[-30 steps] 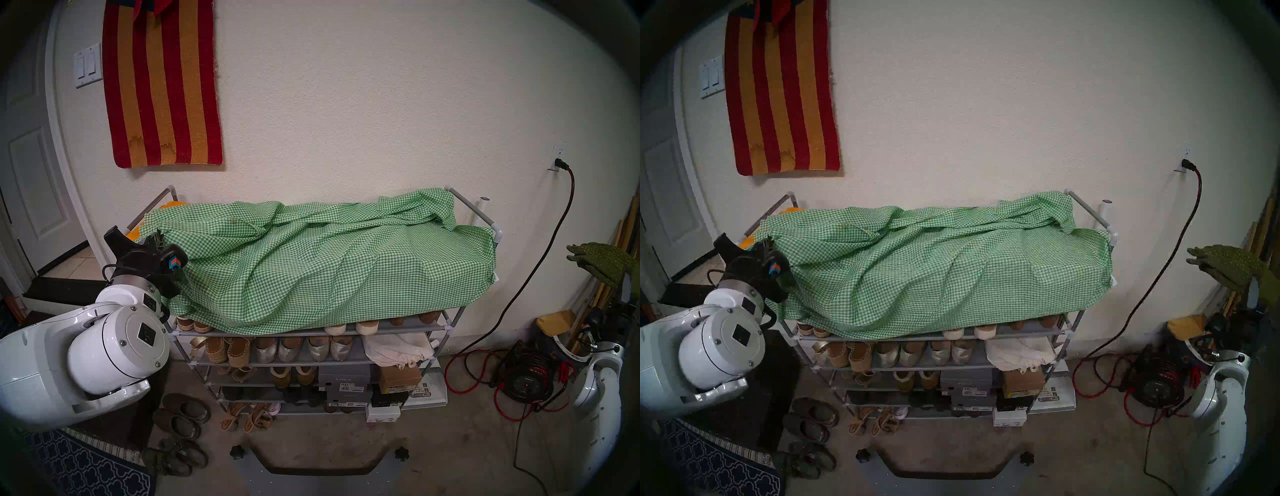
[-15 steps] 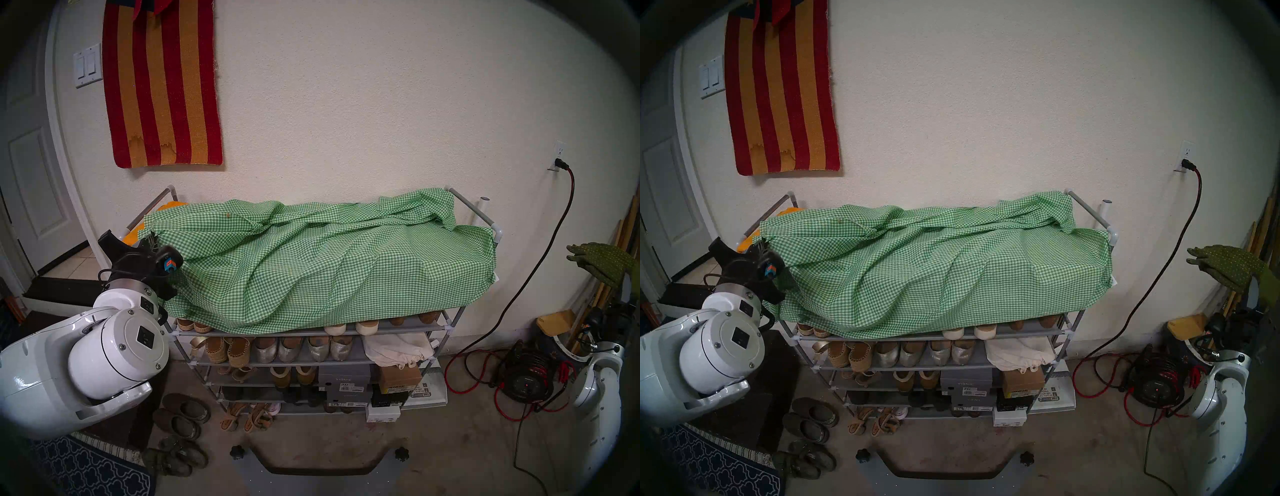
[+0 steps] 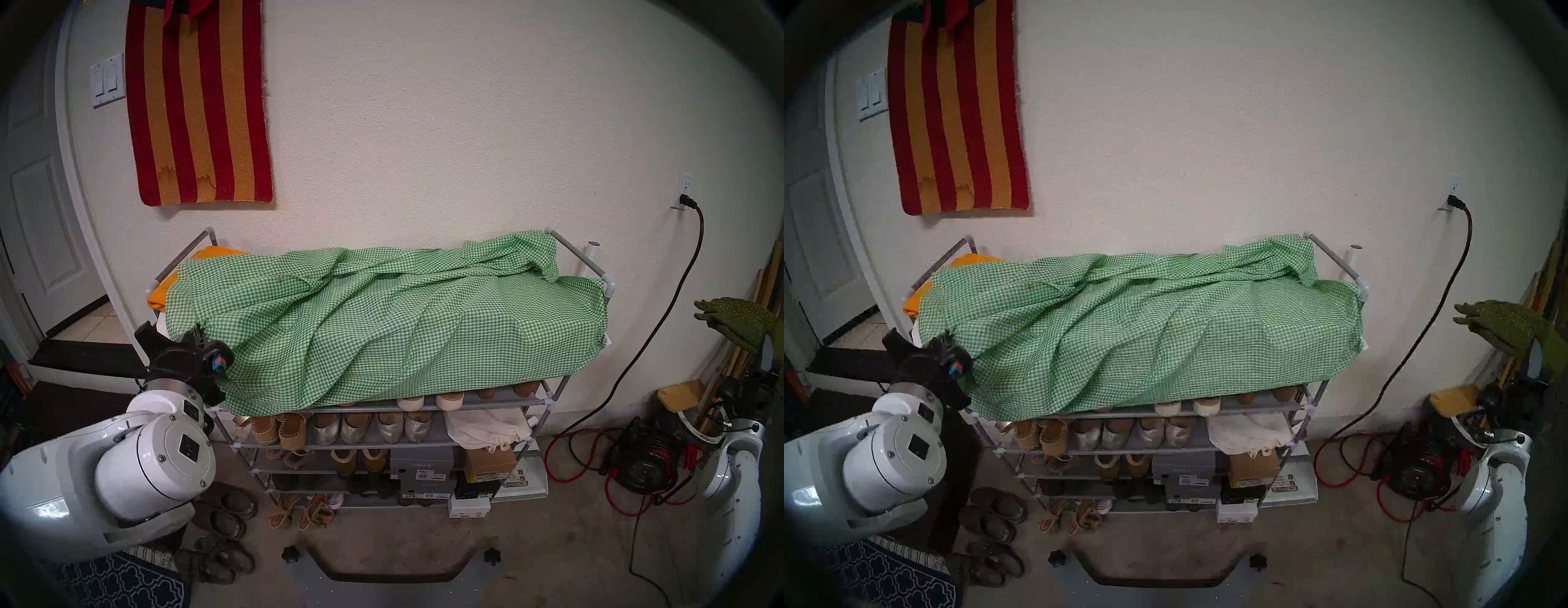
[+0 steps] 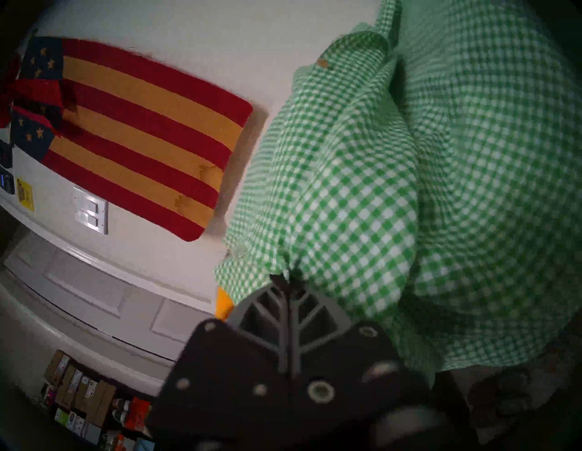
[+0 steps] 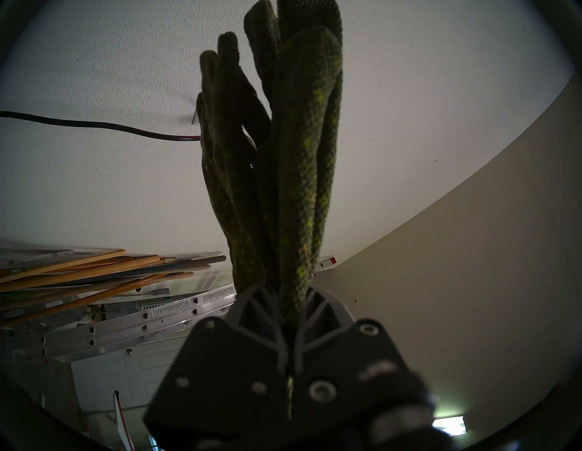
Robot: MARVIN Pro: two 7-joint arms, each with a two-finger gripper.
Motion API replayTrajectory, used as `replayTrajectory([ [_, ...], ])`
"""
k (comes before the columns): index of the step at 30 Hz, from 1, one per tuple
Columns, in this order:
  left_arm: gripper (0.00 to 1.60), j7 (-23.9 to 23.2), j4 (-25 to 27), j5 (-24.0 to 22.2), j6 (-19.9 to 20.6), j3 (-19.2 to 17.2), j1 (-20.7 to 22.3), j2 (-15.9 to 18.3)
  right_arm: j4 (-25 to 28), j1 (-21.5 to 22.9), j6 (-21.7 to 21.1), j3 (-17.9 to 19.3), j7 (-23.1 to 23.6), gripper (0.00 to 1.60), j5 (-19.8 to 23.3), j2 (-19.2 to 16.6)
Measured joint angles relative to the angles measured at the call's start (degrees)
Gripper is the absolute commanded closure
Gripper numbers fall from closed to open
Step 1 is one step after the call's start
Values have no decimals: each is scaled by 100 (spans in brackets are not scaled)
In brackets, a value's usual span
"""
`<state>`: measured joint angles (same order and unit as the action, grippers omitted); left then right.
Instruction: Lift the object off the cloth, cover the shoe rack with the cloth, put the object back
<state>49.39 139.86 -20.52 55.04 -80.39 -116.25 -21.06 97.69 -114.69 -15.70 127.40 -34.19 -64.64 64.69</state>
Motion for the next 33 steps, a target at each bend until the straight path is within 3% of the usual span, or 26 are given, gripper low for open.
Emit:
replayTrajectory([
  [25,160,32,7,584,0,516,-839,-93,-1,0,0,6,0,160,0,0],
  [33,160,27,8,781,0,1021,-1300,-81,-2,0,0,8,0,160,0,0],
])
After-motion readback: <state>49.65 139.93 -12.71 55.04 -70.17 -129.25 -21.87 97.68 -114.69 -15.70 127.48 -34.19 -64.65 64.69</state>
